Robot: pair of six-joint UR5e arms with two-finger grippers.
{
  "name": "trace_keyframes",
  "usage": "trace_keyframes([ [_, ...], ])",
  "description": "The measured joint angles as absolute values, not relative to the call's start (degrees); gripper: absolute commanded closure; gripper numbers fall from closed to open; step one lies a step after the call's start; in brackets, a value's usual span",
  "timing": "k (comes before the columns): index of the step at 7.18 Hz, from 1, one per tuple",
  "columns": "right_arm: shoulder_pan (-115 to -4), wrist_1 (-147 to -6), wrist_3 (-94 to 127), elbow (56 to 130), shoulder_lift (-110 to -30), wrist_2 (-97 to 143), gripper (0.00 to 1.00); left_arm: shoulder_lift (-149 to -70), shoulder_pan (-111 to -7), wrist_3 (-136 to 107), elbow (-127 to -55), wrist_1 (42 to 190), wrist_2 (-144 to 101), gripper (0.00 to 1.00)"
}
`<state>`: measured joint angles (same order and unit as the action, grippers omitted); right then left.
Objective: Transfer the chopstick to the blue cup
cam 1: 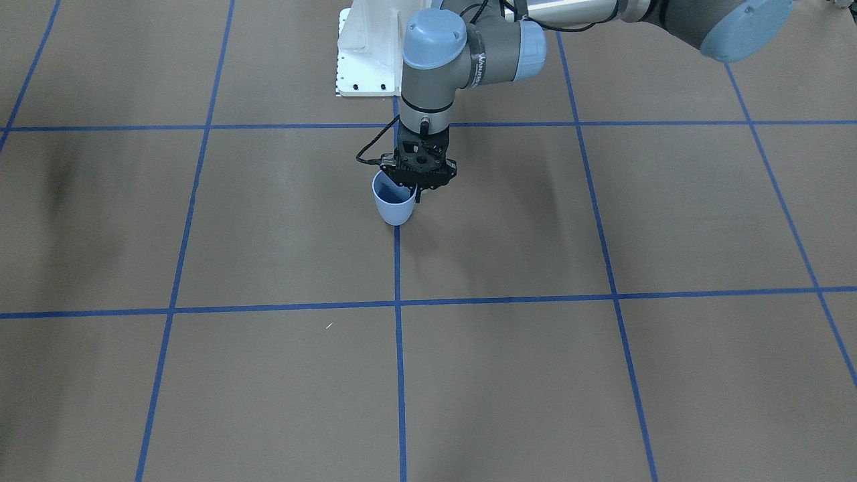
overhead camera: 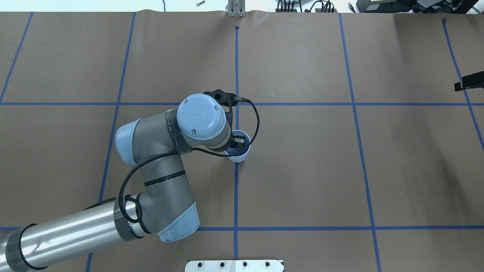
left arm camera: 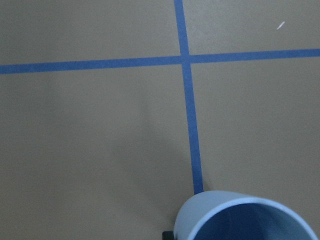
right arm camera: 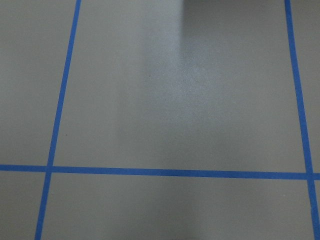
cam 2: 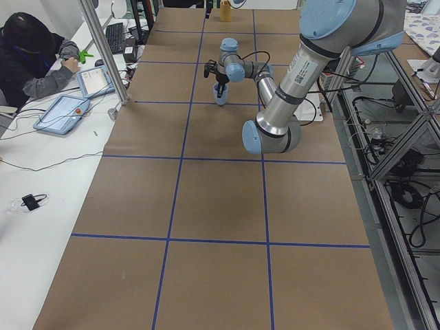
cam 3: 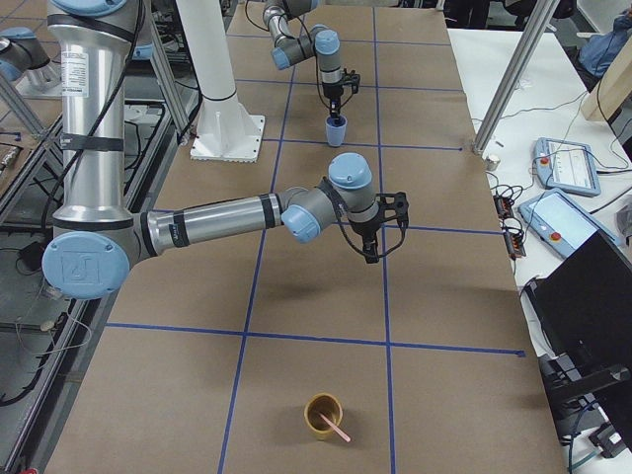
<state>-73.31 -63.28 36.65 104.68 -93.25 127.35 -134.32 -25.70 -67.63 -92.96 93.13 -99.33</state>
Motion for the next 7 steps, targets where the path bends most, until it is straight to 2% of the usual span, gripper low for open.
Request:
trace_keyframes([
  [1, -73.3, -63.3, 36.7, 104.7, -93.3, 127.4, 0.00, -134.3, -25.3, -67.6, -92.9, 93.2, -99.2, 0.35],
  [2, -73.3, -63.3, 36.6, 104.7, -93.3, 127.4, 0.00, -134.4, -25.1, -67.6, -92.9, 93.3, -99.1, 0.02],
  [5, -73.3, -63.4, 36.7, 104.7, -93.2, 127.4, 0.00, -134.3, -25.8, -64.5, -97.4, 92.7, -99.0, 0.01],
  [7, -73.3, -63.3, 36.7, 104.6, -93.1, 127.3, 0.00, -134.0, -30.4, -60.8, -102.0, 89.2, -103.7, 0.01],
])
